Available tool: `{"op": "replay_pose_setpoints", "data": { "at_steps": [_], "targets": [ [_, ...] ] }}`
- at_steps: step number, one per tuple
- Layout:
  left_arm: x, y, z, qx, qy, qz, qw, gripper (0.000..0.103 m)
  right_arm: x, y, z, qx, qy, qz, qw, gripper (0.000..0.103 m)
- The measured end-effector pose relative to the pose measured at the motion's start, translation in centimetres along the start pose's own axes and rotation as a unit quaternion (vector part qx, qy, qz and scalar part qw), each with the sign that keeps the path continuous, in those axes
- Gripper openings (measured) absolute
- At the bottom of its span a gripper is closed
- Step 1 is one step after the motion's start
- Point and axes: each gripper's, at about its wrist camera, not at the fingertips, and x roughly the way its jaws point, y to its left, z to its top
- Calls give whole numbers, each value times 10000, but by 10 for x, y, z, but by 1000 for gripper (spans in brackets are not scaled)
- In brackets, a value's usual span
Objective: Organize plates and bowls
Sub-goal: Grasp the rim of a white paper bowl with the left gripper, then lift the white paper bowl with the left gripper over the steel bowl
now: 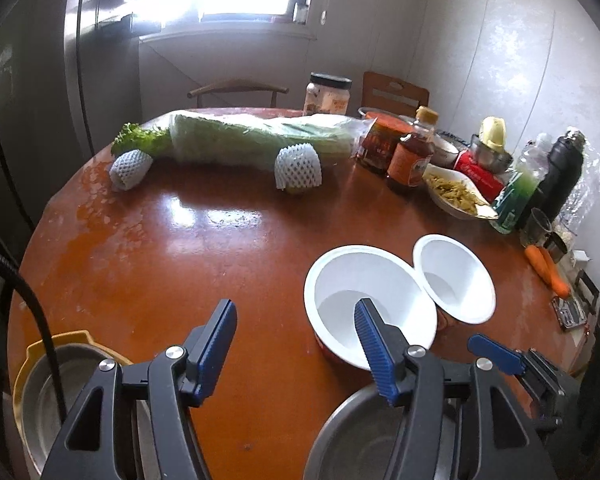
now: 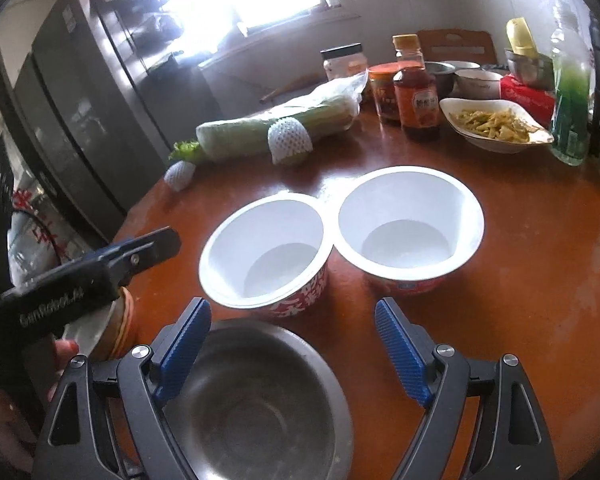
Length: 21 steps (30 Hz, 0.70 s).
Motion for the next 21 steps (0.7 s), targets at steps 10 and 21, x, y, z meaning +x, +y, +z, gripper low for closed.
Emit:
{"op": "replay_pose_setpoints", "data": {
  "at_steps": [10,21],
  "targets": [
    [35,3,2,-155,261,-71,9995,61,23,0,6,-213,216,245,9992,63],
    [55,-1,-3,-81,608,-417,9972,35,31,6,14,-408,274,324,9983,53]
  ]
}}
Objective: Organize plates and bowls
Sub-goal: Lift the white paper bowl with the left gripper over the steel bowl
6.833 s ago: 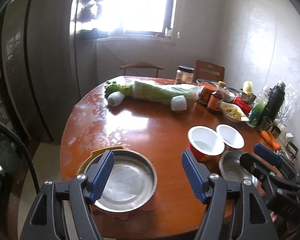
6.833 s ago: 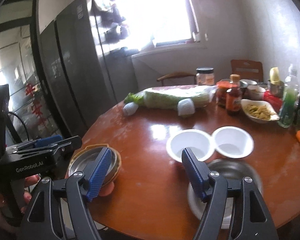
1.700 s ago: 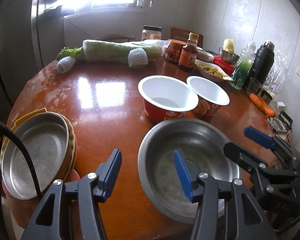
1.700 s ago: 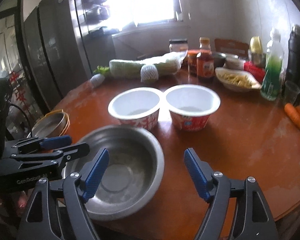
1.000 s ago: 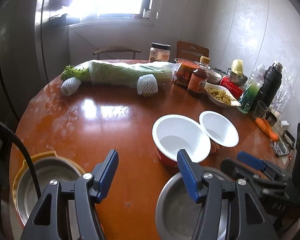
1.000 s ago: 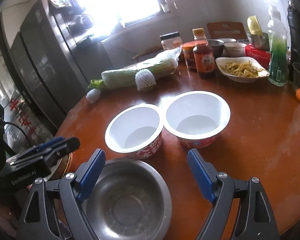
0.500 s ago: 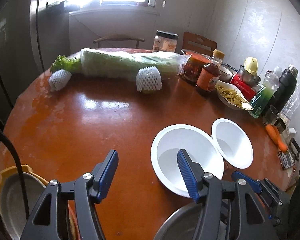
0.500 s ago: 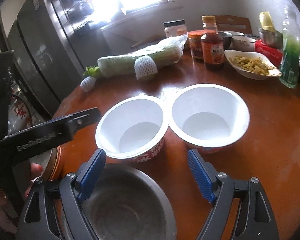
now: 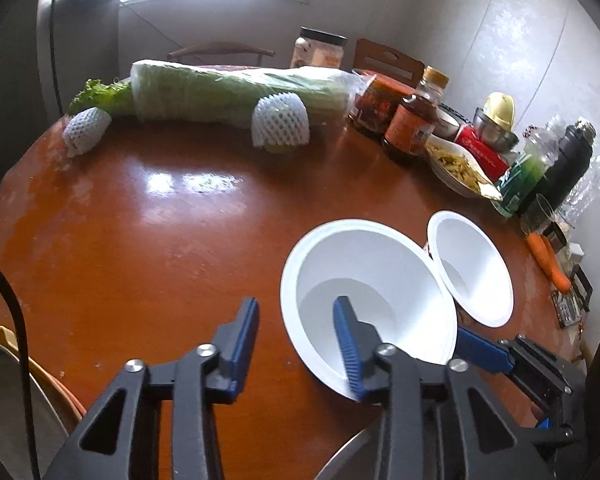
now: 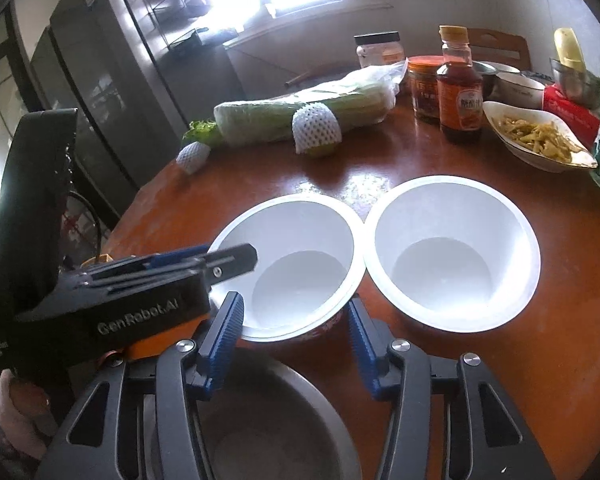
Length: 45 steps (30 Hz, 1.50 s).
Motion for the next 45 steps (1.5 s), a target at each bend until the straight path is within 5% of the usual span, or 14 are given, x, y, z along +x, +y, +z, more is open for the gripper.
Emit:
{"op": "replay_pose_setpoints", "data": {
  "at_steps": [3,45],
  "targets": [
    [0,0,-1,-15,-1,-101,9999,27,0,3,1,-93,-25,-69,9999,50],
    [-119,-30,-32,283,-961,-16,9950,27,-90,60,-14,-650,-810,-53,9946,49]
  ]
}}
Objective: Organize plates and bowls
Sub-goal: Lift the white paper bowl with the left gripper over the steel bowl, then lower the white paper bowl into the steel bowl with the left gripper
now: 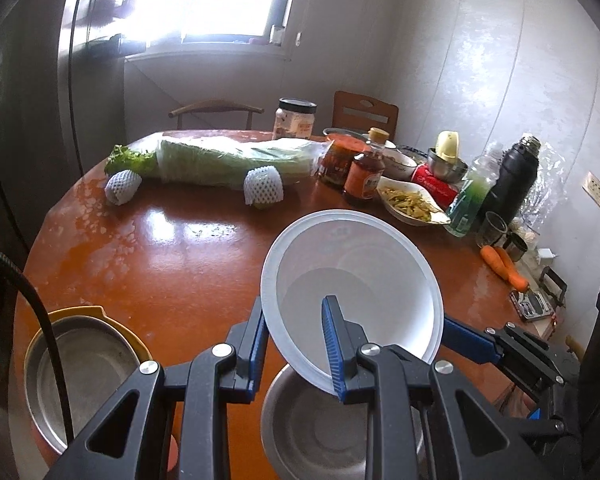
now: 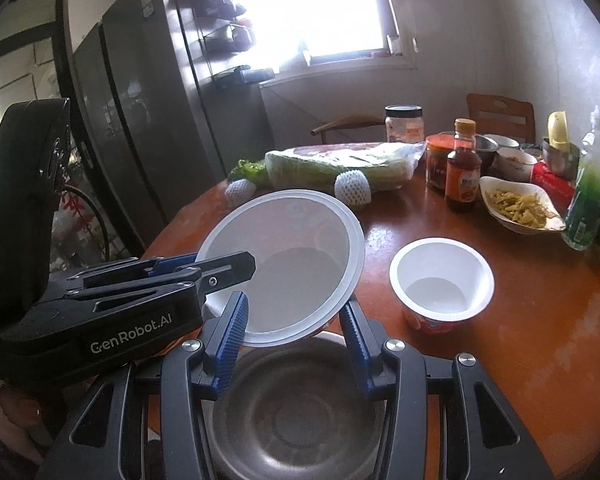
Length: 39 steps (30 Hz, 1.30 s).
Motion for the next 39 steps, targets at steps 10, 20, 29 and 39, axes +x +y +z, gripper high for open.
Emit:
{"op": "replay_pose_setpoints", "data": {
  "at_steps": [10,20,29,39],
  "targets": [
    [-20,-18,-8,126,-22,-93,9999,27,-28,2,-8,-37,-100,-66,9999,50],
    [-29,-24,-22,188,44,-120,9997,27,-45,6,-22,-122,-7,-121,9999,50],
    [-29,-24,-34,236,196,-89,9995,27,-47,11,-32,-155,91,-86,9998,50],
    [-14,-26,-54,290,518,-45,9982,27,-38,4,-52,-51,399,-27,9992,50]
  ]
}}
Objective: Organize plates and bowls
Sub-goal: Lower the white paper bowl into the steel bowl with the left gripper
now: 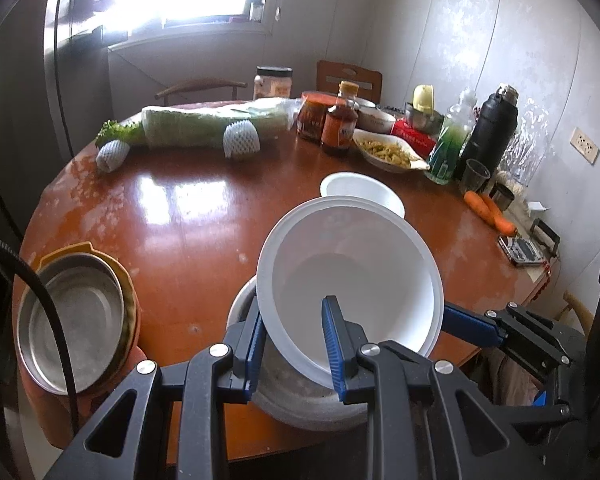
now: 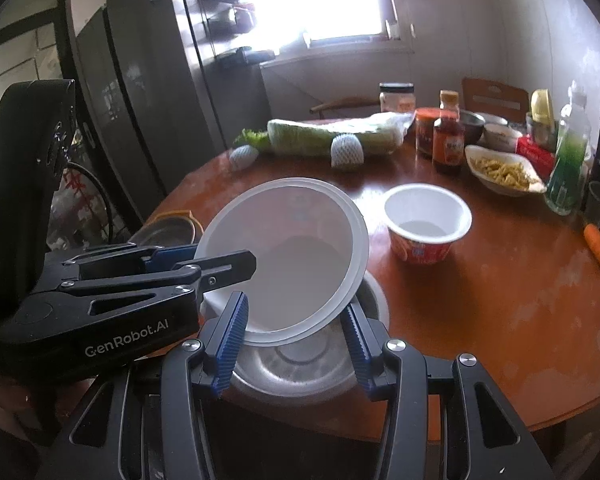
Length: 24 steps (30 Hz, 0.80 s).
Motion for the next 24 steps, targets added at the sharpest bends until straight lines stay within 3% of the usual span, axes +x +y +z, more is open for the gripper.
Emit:
{"op": "replay_pose_setpoints", "data": {
  "at_steps": [24],
  "targets": [
    [37,9,-20,-97,640,-21,9979,27,28,-10,-23,78,491,72,9987,51]
  ]
}}
